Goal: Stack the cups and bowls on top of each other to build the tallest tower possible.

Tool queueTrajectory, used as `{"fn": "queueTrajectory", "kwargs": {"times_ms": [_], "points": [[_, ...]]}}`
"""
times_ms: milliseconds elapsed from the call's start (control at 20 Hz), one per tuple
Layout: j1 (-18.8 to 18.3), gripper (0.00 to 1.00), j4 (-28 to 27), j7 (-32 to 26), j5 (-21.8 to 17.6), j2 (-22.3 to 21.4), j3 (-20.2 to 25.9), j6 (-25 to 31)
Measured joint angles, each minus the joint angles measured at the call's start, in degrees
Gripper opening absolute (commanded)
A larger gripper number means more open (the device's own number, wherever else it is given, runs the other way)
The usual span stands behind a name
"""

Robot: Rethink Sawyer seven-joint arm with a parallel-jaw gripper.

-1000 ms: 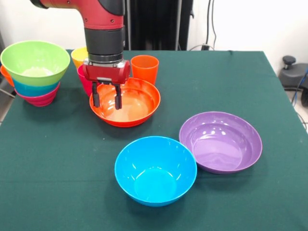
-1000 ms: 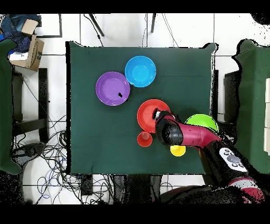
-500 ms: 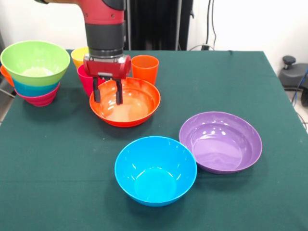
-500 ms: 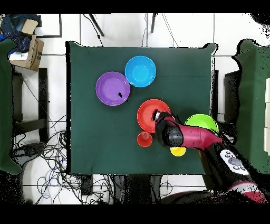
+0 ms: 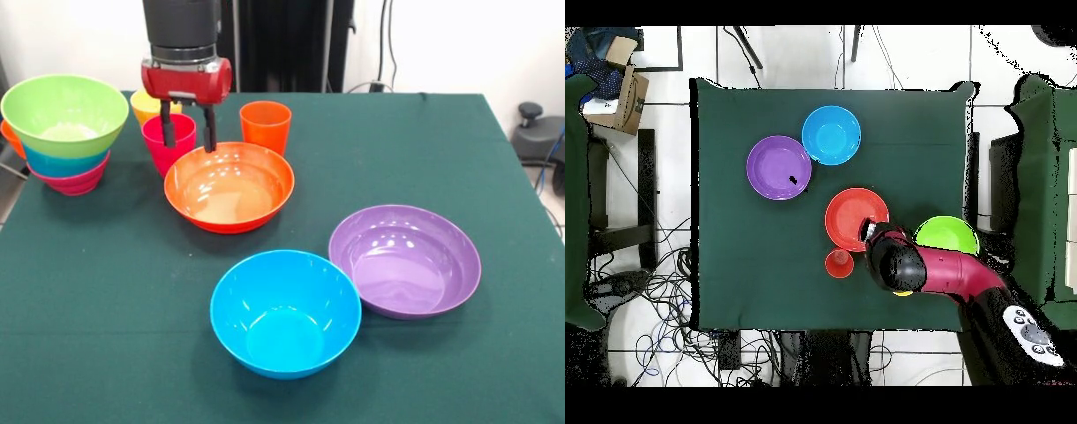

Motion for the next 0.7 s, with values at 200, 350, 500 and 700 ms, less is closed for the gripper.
{"fn": "queueTrajectory", "kwargs": {"times_ms": [200, 350, 500, 700], "points": [[0.1, 1.00, 0.0, 0.0, 0.0, -0.4, 0.0, 0.4], [0.4, 1.00, 0.0, 0.0, -0.2, -0.3, -0.1, 0.4], [1.0, 1.00, 0.0, 0.0, -0.9, 0.3, -0.6, 0.4], [1.7, 1.00, 0.0, 0.0, -2.1, 1.6, -1.4, 0.4]]}}
